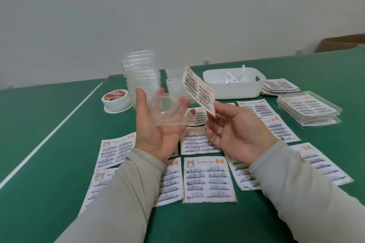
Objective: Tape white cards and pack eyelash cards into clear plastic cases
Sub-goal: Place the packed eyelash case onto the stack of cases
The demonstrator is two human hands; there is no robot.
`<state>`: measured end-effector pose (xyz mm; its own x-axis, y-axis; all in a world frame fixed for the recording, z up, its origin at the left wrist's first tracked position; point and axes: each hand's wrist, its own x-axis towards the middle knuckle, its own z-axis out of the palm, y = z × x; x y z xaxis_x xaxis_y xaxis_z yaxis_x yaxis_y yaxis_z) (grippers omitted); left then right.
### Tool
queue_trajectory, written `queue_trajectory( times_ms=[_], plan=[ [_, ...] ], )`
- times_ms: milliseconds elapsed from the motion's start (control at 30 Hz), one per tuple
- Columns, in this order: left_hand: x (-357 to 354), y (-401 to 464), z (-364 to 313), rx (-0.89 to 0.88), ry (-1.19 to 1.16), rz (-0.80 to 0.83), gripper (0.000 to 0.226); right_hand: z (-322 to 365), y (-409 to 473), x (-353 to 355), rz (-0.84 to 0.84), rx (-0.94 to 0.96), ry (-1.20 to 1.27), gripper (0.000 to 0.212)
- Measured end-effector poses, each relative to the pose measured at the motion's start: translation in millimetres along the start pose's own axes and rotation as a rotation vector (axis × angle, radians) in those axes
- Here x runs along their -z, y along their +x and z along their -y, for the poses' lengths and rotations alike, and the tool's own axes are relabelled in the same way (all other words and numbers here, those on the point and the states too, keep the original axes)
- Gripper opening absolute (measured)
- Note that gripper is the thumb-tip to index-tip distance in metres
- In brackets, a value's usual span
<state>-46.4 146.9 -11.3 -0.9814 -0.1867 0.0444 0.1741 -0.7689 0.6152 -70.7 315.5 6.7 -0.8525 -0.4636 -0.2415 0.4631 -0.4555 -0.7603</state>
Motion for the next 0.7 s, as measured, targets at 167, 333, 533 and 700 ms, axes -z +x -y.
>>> queue_trajectory(
  times_ms=[167, 333, 533, 700],
  plan=[
    [6.9, 4.6, 4.1, -0.031, -0.089, -0.002, 0.084, -12.5, -0.8, -12.1, 0.056, 0.001, 0.173, 0.019],
    [7.3, 5.5, 7.9, -0.046, -0.041, 0.011, 0.083, -17.8, -2.2, -14.7, 0.095, 0.008, 0.202, 0.02],
    [3.6, 2.8, 10.4, -0.056, 0.048, 0.047, 0.085, -15.4, -2.9, -13.7, 0.087, -0.006, 0.223, 0.02],
    [1.5, 0.2, 9.9, -0.049, 0.086, 0.08, 0.081, -14.6, -2.7, -12.1, 0.066, -0.012, 0.225, 0.019]
  ],
)
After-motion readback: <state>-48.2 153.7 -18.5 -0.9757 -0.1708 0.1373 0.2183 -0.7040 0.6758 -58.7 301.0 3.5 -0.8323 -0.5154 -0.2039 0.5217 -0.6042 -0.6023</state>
